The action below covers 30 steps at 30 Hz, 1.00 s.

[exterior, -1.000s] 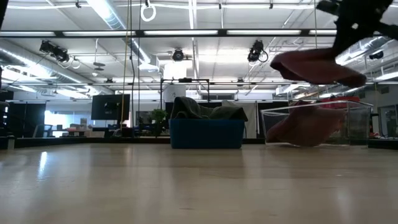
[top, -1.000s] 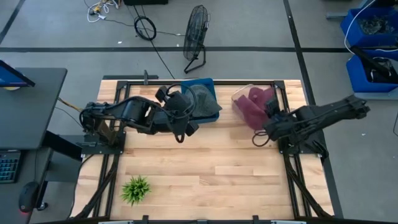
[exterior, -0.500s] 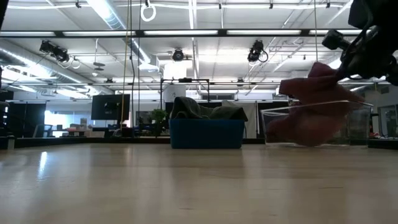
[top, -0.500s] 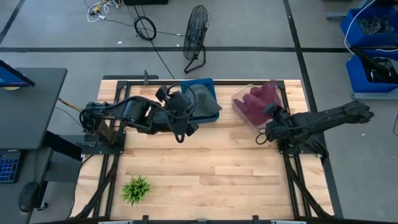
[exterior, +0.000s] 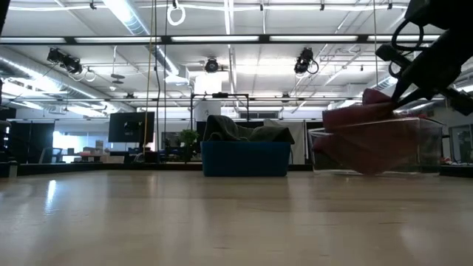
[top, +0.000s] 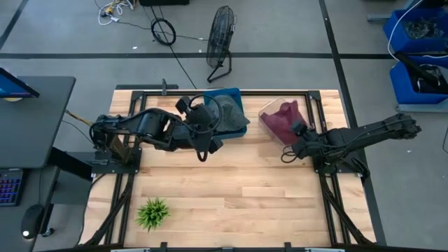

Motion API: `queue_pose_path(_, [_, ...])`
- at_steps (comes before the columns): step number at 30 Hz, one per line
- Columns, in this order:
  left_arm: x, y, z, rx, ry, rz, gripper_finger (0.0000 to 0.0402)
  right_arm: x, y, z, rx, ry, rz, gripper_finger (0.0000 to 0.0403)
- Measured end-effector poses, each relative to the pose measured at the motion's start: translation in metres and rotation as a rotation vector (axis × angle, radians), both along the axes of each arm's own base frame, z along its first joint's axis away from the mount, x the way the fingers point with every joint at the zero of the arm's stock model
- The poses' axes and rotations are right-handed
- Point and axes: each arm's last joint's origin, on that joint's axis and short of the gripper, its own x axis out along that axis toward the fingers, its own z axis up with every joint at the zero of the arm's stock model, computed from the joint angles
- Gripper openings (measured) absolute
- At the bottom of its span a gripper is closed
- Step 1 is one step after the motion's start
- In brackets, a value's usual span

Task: Pick & Place hat
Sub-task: Put the red cap into the transparent bin, then return to Home Position

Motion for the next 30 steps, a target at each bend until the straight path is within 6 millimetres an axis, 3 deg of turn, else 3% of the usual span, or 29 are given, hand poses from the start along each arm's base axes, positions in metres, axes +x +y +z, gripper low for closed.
queue_pose_path(7, [0.0,0.0,0.0,0.0,0.0,0.0,0.0126,0.0,0.001,-0.001,0.123,-0.114,-0.087,0.0049])
queue_pose_path(15, [0.0,0.0,0.0,0.001,0.002,0.0,0.0126,0.001,0.001,0.003,0.121,-0.206,-0.16,0.0106])
queue_pose_path(18, [-0.003,0.001,-0.001,0.03,0.026,0.022,0.0126,0.005,0.001,0.024,0.122,-0.322,-0.202,0.0122])
queue_pose_path(21, [-0.016,0.003,-0.001,0.028,0.05,0.065,0.0126,0.005,0.002,0.055,0.233,-0.427,-0.24,0.0129])
queue_pose_path(26, [-0.052,0.004,0.01,-0.015,0.024,0.13,0.0126,-0.003,0.002,0.115,0.446,-0.633,-0.323,0.0126])
queue_pose_path(30, [-0.081,0.001,0.02,-0.012,0.006,0.075,0.0126,-0.011,0.003,0.155,0.671,-0.794,-0.356,0.0121])
